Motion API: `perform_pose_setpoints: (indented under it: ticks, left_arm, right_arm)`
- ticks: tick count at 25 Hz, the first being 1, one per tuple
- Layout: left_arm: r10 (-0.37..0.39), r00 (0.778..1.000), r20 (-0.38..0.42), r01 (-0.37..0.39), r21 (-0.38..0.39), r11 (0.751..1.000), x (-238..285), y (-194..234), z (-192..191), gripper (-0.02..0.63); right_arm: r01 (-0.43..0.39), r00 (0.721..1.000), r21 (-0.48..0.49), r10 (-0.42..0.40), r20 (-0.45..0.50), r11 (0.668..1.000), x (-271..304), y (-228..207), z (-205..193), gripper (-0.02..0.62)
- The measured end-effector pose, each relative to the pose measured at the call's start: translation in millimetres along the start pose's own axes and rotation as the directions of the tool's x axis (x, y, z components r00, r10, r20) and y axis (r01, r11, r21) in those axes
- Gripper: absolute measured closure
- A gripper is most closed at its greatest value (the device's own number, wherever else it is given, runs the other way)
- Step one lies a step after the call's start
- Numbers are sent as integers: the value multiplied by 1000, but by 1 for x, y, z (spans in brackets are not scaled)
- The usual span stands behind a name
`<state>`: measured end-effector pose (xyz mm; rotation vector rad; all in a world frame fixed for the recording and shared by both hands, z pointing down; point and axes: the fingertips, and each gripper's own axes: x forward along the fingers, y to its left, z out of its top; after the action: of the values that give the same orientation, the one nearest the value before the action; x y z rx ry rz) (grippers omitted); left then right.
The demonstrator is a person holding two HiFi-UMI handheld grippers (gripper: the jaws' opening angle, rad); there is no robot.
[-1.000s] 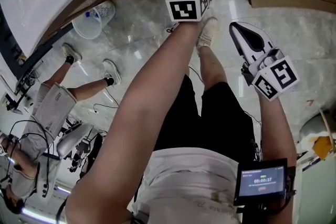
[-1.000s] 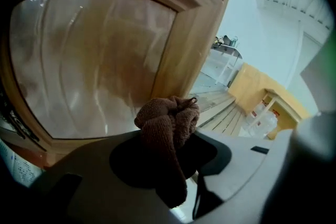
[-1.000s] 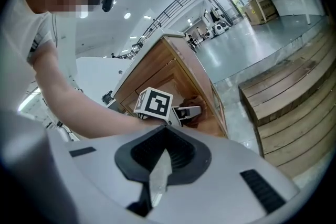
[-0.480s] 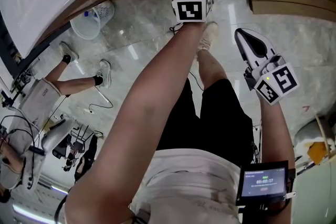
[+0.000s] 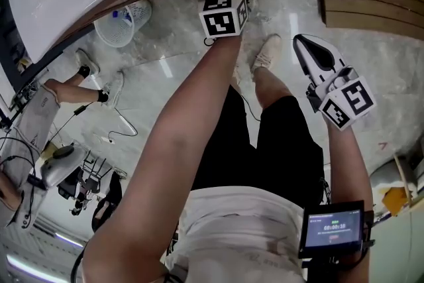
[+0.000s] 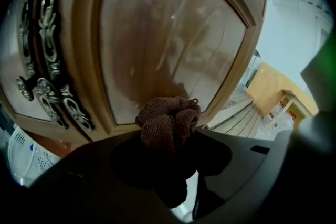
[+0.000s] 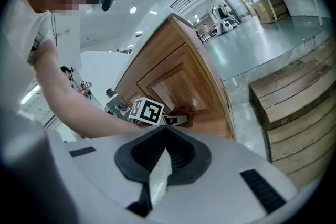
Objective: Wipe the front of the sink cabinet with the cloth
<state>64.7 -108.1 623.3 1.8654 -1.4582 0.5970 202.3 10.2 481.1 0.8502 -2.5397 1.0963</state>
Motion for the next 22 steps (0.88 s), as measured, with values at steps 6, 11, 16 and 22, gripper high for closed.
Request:
perform_pose_setpoints:
  ticks: [6, 11, 16, 22]
  left_arm:
    - [48, 998, 33, -45, -101, 994, -21, 51, -9, 437]
    - [107, 994, 26, -102, -144, 984, -32, 84, -22, 437]
    - [159, 987, -2, -156, -175, 972, -34, 112, -38, 437]
    - [143, 989, -29, -146, -133, 980, -13, 107, -47, 437]
  right_arm:
    - [-17, 1000, -3, 17, -13, 1000, 15, 12, -5, 583]
    - [-24, 1000, -8, 23, -21, 1000, 22, 20, -7, 583]
    - [-20, 1000, -13, 20, -19, 1000, 31, 20, -8, 583]
    - [-2, 1000, -19, 2, 14, 1000, 33, 5, -1, 583]
